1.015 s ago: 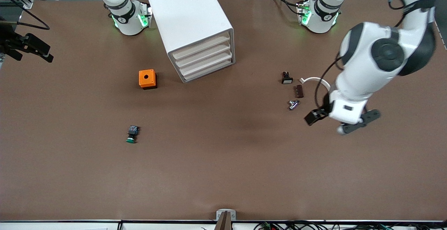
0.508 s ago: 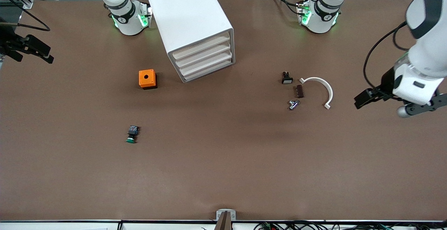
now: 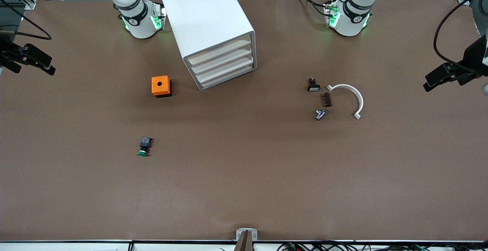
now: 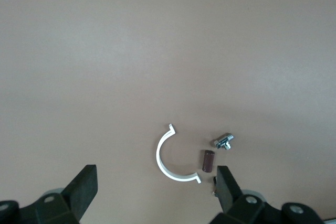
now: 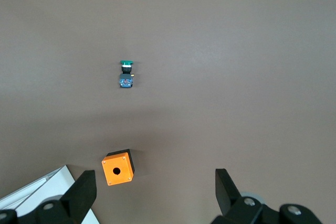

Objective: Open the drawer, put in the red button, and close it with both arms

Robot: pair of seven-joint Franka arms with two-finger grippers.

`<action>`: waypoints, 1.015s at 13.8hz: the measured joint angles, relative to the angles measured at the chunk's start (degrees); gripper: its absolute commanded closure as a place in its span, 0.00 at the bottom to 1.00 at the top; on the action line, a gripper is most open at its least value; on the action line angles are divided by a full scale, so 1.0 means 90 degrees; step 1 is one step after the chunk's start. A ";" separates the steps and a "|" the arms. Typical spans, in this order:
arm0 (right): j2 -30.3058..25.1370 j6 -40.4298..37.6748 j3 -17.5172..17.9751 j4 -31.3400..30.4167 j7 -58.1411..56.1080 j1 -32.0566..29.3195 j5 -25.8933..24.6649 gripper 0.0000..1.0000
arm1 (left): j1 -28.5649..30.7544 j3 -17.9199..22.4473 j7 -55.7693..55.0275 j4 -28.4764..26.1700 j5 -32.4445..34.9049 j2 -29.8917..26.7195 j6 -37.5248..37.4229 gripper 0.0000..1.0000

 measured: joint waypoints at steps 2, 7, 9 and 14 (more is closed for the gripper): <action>0.0012 0.0000 0.0000 0.0049 0.0000 0.0000 0.0000 0.00 | -0.0001 -0.0020 0.0011 -0.0215 0.0000 -0.0252 -0.0012 0.00; 0.0127 -0.0006 0.0000 0.0067 0.0000 0.0000 0.0000 0.00 | 0.0001 -0.0063 0.0014 -0.0793 0.0000 -0.0759 -0.0012 0.00; 0.0165 0.0000 -0.0003 0.0104 0.0001 -0.0004 0.0000 0.00 | 0.0003 -0.0172 0.0015 -0.1003 0.0000 -0.0961 -0.0012 0.00; 0.0166 -0.0004 -0.0008 0.0172 0.0002 -0.0011 0.0000 0.00 | 0.0017 -0.0328 0.0240 -0.1093 0.0000 -0.1076 -0.0026 0.00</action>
